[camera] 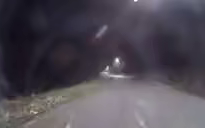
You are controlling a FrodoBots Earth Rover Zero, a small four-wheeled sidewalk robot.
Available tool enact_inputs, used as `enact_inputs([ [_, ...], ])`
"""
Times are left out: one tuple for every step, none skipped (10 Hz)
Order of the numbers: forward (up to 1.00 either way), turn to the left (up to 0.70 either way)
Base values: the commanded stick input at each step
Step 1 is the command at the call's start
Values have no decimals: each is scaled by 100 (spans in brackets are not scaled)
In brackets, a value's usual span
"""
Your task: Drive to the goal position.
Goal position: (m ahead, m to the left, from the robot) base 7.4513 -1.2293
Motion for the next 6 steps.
enact_inputs([
  [100, -12],
  [100, -8],
  [100, -6],
  [100, -6],
  [100, -15],
  [100, -15],
])
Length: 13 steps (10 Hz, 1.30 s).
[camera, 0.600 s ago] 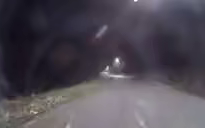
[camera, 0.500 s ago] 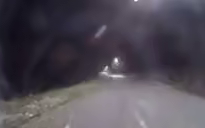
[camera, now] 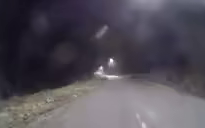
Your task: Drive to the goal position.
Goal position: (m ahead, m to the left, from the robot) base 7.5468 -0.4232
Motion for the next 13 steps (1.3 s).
enact_inputs([
  [100, -15],
  [100, -14],
  [100, -14],
  [100, -15],
  [100, -16],
  [100, -15],
  [100, -16],
  [100, -15],
  [100, -14],
  [100, -12],
  [100, -4],
  [100, -3],
  [100, -2],
])
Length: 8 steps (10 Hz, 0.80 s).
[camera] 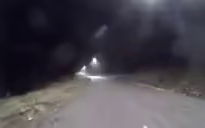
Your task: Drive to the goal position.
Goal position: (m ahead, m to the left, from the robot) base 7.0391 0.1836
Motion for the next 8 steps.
enact_inputs([
  [100, -2],
  [100, 0],
  [100, 0],
  [100, 0],
  [100, 2],
  [100, 6],
  [100, 13],
  [100, 16],
])
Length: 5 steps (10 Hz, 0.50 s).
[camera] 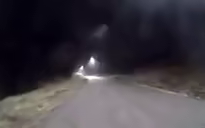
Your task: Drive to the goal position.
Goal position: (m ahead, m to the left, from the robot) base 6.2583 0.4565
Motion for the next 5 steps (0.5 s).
enact_inputs([
  [100, 18],
  [100, 14],
  [100, 9],
  [100, 7],
  [100, 6],
])
